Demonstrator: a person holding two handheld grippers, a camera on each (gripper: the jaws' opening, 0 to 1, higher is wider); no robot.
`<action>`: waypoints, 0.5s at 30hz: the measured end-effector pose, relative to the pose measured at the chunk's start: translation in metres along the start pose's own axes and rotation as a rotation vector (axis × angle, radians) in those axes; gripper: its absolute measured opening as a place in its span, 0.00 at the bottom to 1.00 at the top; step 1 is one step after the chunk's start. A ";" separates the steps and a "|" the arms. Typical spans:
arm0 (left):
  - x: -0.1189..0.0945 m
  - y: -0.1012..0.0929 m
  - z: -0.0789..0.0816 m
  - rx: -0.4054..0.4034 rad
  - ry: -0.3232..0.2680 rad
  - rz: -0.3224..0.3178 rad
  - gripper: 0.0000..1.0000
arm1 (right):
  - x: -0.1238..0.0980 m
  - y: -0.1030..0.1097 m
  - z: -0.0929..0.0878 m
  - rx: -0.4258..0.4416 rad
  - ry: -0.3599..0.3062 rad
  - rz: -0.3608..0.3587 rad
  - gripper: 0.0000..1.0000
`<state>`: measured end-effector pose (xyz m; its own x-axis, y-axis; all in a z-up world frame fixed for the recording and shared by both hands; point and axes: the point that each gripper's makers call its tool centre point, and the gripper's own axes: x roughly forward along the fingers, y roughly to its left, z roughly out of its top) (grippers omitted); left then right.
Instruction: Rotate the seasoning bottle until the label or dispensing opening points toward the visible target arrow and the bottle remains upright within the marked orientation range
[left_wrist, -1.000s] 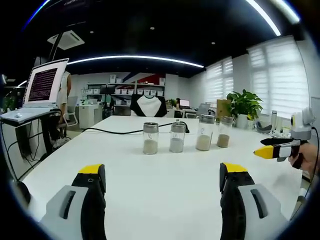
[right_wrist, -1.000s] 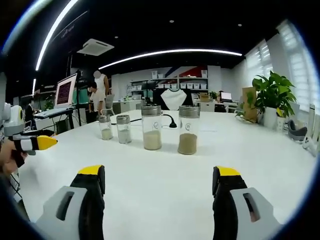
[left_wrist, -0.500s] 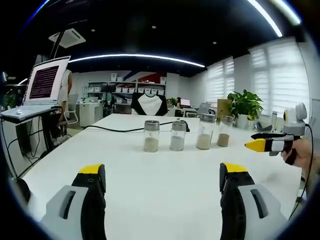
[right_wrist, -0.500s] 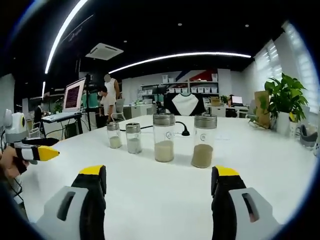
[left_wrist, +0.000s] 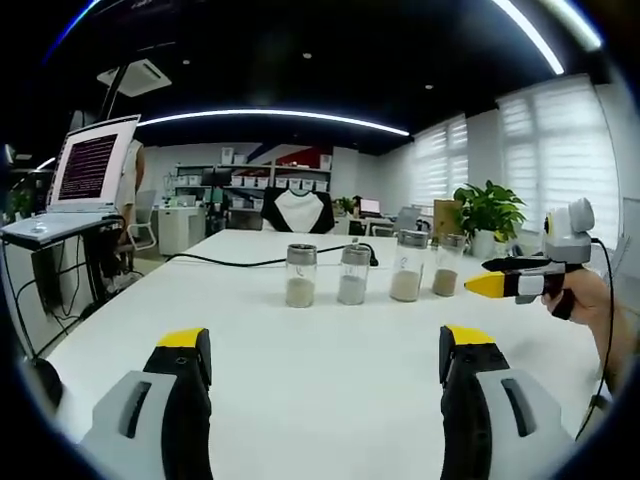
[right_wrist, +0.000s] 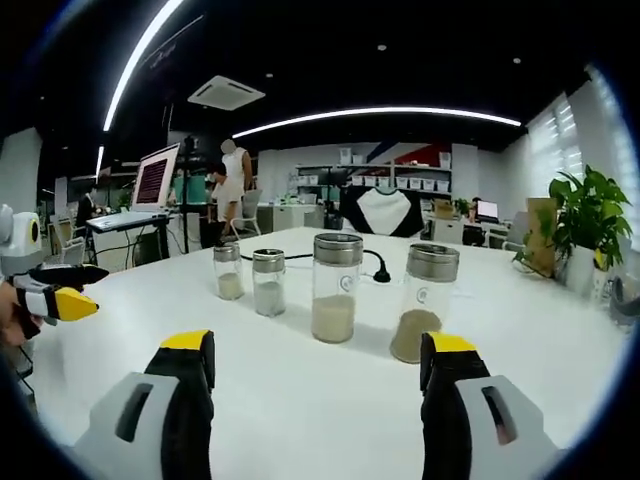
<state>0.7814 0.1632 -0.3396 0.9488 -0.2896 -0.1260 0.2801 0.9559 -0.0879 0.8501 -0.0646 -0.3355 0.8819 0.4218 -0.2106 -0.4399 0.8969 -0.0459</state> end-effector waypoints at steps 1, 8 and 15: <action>0.000 -0.001 0.000 0.000 0.002 -0.005 1.00 | 0.003 0.000 0.000 -0.004 0.004 0.008 0.86; 0.003 -0.009 -0.003 0.018 0.015 -0.036 1.00 | 0.017 -0.007 0.000 0.016 0.018 0.018 0.84; 0.003 -0.008 -0.003 0.021 0.016 -0.033 1.00 | 0.032 -0.006 -0.001 0.014 0.034 0.061 0.84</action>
<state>0.7813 0.1542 -0.3423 0.9367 -0.3212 -0.1393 0.3140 0.9467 -0.0711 0.8803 -0.0570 -0.3432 0.8471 0.4710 -0.2460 -0.4899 0.8716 -0.0181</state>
